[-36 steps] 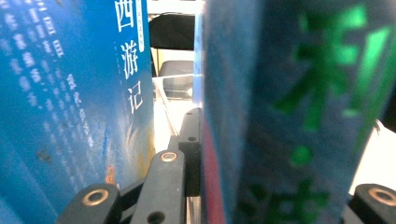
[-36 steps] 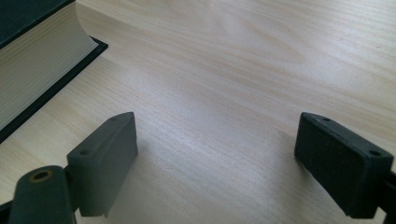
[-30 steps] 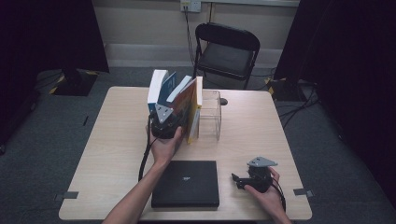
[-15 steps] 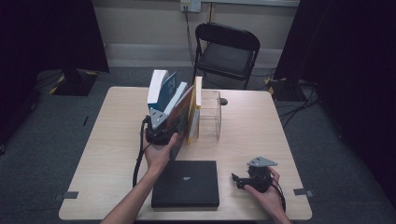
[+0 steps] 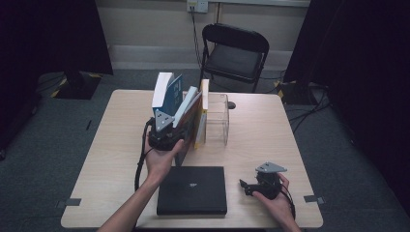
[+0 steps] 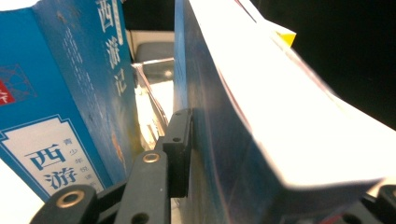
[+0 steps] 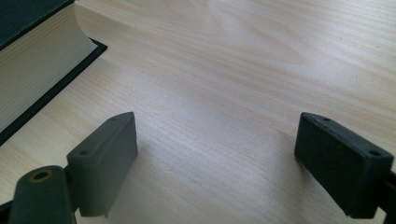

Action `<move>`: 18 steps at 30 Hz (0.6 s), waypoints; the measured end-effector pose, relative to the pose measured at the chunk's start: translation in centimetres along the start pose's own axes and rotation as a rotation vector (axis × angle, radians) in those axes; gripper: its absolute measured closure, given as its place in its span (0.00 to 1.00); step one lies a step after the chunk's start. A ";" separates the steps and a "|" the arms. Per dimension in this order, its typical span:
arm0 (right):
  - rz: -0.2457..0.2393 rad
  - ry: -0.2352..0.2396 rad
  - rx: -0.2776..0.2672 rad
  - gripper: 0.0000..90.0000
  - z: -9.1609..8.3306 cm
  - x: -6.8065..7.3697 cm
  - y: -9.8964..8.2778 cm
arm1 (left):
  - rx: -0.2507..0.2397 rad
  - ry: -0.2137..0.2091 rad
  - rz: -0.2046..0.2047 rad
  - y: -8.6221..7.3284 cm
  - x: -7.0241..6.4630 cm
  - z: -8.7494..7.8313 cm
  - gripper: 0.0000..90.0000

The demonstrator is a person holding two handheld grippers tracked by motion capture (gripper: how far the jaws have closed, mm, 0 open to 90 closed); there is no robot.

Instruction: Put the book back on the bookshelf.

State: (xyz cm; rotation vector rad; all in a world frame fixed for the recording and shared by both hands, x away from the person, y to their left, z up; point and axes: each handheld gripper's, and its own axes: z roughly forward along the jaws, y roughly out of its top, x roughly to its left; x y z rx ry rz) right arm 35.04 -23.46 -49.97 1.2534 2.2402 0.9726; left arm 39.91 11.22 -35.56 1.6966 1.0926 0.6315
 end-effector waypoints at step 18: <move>-0.007 0.007 0.000 0.14 0.1 0.2 0.1 | 0.302 -0.080 -0.044 5.7 0.9 -1.1 0.67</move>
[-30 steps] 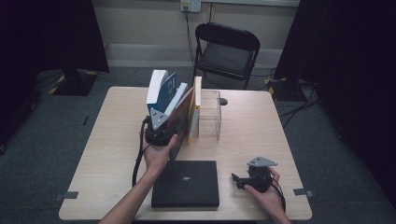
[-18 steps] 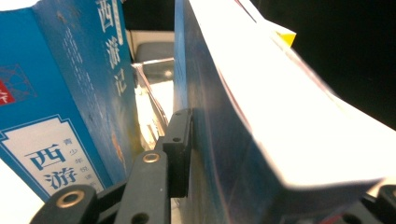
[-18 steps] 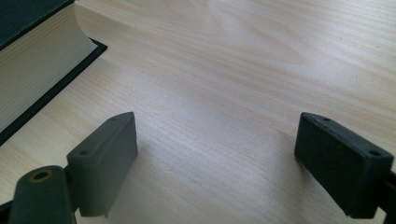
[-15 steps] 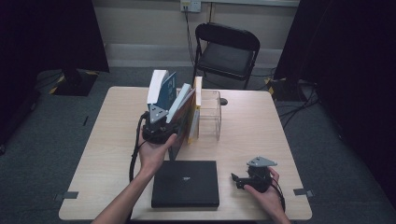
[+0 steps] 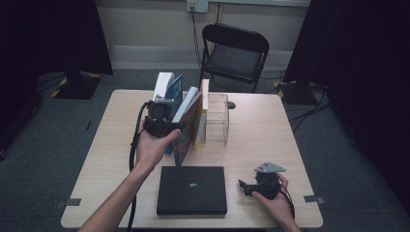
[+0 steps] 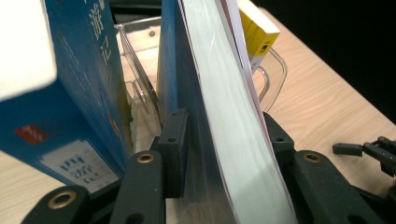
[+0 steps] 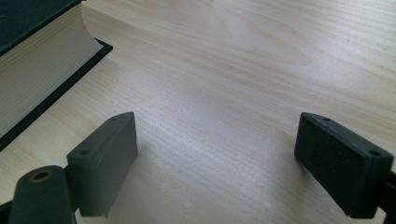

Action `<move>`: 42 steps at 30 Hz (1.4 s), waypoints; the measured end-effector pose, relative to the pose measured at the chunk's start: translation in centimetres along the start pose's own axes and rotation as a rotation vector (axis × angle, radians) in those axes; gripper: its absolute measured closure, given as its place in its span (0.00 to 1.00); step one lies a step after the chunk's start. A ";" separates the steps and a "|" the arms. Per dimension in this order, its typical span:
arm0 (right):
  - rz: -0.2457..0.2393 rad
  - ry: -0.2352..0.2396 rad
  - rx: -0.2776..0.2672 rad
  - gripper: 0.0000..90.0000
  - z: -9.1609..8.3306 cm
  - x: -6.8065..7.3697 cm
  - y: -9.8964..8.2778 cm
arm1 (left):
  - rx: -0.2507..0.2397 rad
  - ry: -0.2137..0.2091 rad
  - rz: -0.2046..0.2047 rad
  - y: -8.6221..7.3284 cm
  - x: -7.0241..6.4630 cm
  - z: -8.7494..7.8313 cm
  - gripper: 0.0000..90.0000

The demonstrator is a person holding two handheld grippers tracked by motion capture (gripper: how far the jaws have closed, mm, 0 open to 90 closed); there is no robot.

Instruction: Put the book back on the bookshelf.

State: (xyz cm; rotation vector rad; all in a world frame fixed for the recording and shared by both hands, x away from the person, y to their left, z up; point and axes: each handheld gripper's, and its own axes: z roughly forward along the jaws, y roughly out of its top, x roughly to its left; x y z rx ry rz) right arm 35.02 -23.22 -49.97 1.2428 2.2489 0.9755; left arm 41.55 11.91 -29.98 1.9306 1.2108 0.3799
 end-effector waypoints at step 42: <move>-0.014 0.016 -0.001 0.15 0.2 0.4 0.2 | 0.531 0.153 -0.045 8.5 0.6 6.2 0.82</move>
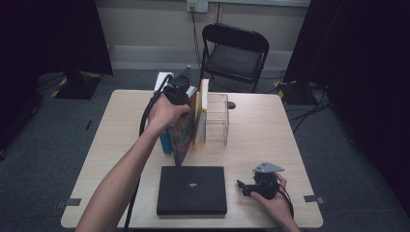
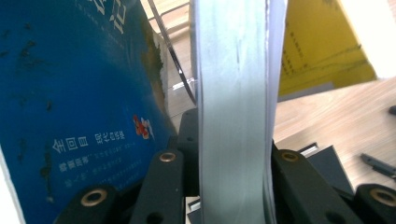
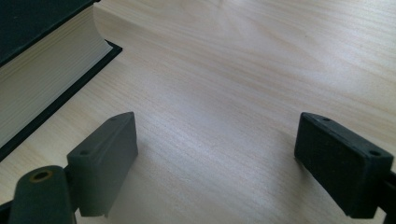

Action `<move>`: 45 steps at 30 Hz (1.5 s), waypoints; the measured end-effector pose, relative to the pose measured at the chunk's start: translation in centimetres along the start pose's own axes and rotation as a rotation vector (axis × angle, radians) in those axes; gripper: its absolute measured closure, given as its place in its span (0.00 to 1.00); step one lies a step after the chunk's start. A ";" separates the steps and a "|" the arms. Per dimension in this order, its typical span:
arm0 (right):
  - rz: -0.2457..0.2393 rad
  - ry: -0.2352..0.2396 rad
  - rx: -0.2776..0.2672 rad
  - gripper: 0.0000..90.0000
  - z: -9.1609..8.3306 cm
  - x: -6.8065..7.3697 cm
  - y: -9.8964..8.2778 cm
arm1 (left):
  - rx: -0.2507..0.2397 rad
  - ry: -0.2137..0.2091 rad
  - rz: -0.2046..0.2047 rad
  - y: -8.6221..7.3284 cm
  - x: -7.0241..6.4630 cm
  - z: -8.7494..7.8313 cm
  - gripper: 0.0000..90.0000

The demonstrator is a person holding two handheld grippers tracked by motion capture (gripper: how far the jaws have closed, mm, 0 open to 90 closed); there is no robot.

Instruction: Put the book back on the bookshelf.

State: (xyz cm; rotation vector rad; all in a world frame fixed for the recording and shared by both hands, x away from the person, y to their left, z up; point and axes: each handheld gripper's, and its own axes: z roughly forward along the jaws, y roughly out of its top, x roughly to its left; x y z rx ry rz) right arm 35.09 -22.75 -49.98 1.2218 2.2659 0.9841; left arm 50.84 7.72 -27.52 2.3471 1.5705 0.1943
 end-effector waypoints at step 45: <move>-0.012 0.011 0.000 0.15 0.1 0.1 0.1 | -0.235 -0.042 -0.086 2.8 1.7 0.9 0.58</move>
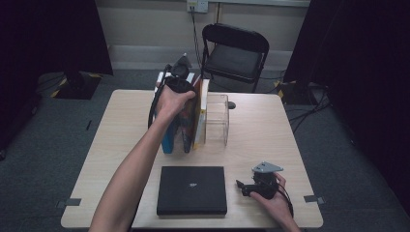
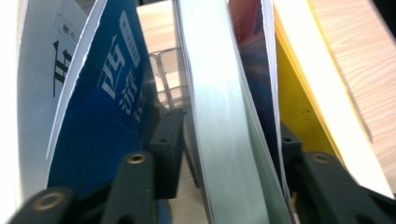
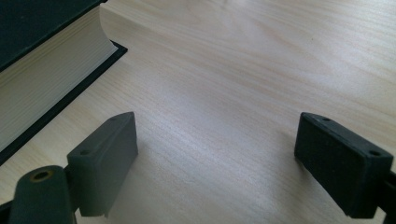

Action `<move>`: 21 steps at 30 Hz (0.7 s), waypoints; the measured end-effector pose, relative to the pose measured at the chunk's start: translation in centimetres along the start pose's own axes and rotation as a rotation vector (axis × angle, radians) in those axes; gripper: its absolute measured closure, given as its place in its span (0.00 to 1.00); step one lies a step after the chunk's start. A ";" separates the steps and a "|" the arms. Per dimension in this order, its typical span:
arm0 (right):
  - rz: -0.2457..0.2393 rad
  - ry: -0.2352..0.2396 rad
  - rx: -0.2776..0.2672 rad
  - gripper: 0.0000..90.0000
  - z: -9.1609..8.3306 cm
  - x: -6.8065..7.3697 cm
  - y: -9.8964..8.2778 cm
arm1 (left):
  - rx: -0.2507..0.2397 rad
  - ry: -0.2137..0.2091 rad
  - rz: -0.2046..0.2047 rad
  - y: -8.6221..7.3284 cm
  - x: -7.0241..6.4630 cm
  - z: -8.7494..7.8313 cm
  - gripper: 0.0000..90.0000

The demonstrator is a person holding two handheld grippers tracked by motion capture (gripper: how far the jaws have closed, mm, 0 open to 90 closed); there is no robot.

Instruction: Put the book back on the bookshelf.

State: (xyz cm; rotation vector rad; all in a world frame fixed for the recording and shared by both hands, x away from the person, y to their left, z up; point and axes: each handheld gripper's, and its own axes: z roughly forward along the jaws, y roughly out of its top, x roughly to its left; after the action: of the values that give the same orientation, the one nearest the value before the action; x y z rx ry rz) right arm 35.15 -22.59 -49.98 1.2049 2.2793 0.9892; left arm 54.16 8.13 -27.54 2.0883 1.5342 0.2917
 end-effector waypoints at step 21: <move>0.002 -0.003 -0.001 0.15 0.0 0.0 0.0 | -0.269 -0.052 0.167 -6.2 -0.6 -2.2 0.42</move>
State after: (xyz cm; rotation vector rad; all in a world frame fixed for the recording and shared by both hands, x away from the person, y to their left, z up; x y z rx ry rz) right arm 35.12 -22.56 -49.99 1.2076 2.2754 0.9881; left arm 47.82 9.54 -28.91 1.9941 1.2187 0.4731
